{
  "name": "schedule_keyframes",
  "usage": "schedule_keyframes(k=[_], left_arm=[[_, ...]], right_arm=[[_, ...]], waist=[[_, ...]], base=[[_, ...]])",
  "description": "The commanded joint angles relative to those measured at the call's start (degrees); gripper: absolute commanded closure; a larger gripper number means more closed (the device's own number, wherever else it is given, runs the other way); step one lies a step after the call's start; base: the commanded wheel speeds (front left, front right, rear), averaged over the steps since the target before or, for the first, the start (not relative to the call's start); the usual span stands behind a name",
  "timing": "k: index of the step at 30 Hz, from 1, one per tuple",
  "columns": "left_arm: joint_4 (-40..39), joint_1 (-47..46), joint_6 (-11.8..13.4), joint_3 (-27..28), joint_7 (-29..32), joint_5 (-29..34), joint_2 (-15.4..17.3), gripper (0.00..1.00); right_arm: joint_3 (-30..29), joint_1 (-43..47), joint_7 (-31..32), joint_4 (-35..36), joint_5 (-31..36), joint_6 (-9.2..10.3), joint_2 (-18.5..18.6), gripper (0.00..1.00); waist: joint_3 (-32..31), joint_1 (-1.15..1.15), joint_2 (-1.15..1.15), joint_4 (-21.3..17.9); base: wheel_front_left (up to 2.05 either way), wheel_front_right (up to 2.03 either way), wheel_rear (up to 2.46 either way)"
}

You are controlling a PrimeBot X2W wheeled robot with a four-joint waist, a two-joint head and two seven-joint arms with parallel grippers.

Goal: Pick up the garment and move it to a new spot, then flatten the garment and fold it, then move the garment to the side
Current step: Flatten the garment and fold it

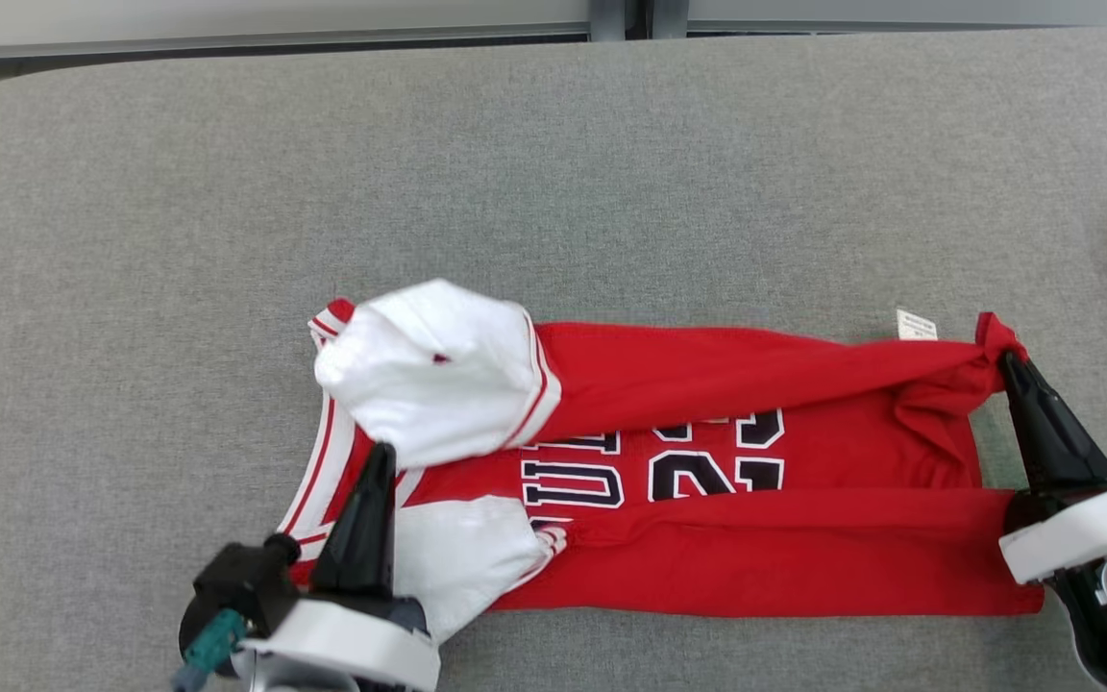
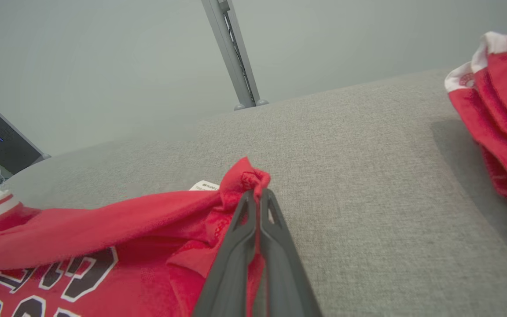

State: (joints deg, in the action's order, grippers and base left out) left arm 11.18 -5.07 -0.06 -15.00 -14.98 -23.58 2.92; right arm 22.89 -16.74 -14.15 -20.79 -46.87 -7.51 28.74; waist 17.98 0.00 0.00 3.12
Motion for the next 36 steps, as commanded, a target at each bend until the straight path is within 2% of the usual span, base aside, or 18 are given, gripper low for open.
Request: schedule_keyframes(k=[1, 7, 8, 10, 12, 13, 14, 15, 20, 24, 28, 36], left_arm=[[-0.97, 1.42, 0.87, -0.13, -0.27, 0.56, 0.24, 1.00], [-3.25, 5.81, 2.96, -1.80, -0.16, -0.18, 0.17, 1.00], [-3.21, 6.43, 3.21, -2.08, 0.25, -0.75, 0.20, 1.00], [-3.19, 7.10, 3.73, -2.35, 0.71, -1.48, 0.17, 1.00], [-2.81, 7.50, 4.09, -2.41, 1.28, -2.41, 0.16, 1.00], [-2.48, 7.85, 4.18, -2.55, 2.00, -2.89, 0.15, 0.81], [-2.30, 8.13, 4.12, -2.53, 2.19, -3.53, 0.14, 0.51], [-2.19, 8.15, 4.37, -2.37, 2.39, -3.46, 0.22, 0.00], [-2.39, 8.00, 5.65, -0.99, 2.04, -3.04, 1.42, 0.00], [-4.15, 7.77, 6.74, 0.62, 0.92, -1.52, 2.82, 0.00], [-7.30, 6.50, 7.39, 3.29, -0.06, 1.32, 4.77, 0.00], [-10.10, 6.70, 8.26, 5.69, -0.23, 4.83, 6.51, 0.00]], right_arm=[[-0.73, 1.21, -0.67, 0.25, 0.89, 0.04, -0.15, 1.00], [-3.29, 5.11, -1.10, 2.04, 7.06, 0.04, -0.47, 1.00], [-3.85, 6.00, -1.08, 2.18, 8.20, 0.04, -0.64, 0.95], [-4.34, 7.64, -1.06, 2.79, 10.57, 0.04, -1.16, 0.56], [-4.77, 9.09, -1.06, 3.42, 12.83, 0.04, -1.57, 0.09], [-5.10, 9.79, -1.06, 3.77, 13.78, 0.04, -1.85, 0.00], [-5.46, 10.56, -1.07, 4.01, 14.73, 0.04, -2.26, 0.00], [-5.88, 11.18, -1.07, 4.52, 15.54, 0.04, -2.74, 0.00], [-9.12, 14.55, -1.05, 7.90, 20.58, 0.03, -4.78, 0.00], [-11.60, 16.97, -1.06, 13.70, 24.65, 0.03, -6.09, 0.00], [-14.84, 19.06, -1.04, 19.74, 28.95, 0.03, -9.00, 0.00], [-17.58, 20.70, 1.79, 24.40, 33.64, 0.03, -12.71, 0.00]], waist=[[-0.38, 0.00, 0.00, 0.12], [-1.33, 0.00, 0.00, 0.69], [-1.49, 0.00, 0.00, 0.74], [-1.79, 0.00, 0.00, 0.77], [-2.12, 0.00, 0.00, 0.66], [-2.25, 0.00, 0.00, 0.66], [-2.48, 0.00, 0.00, 0.64], [-2.64, 0.00, 0.00, 0.59], [-3.98, 0.00, 0.00, 0.42], [-5.23, 0.00, 0.00, 0.26], [-7.12, 0.00, 0.00, -0.12], [-11.17, 0.00, 0.00, -0.63]], base=[[0.00, 0.00, 0.00], [0.00, 0.00, 0.00], [0.00, 0.00, 0.00], [0.00, 0.00, 0.00], [0.00, 0.00, 0.00], [0.00, 0.00, 0.00], [0.00, 0.00, 0.00], [0.00, 0.00, 0.00], [0.00, 0.00, 0.00], [0.00, 0.00, 0.00], [0.00, 0.00, 0.00], [0.00, 0.00, 0.00]])
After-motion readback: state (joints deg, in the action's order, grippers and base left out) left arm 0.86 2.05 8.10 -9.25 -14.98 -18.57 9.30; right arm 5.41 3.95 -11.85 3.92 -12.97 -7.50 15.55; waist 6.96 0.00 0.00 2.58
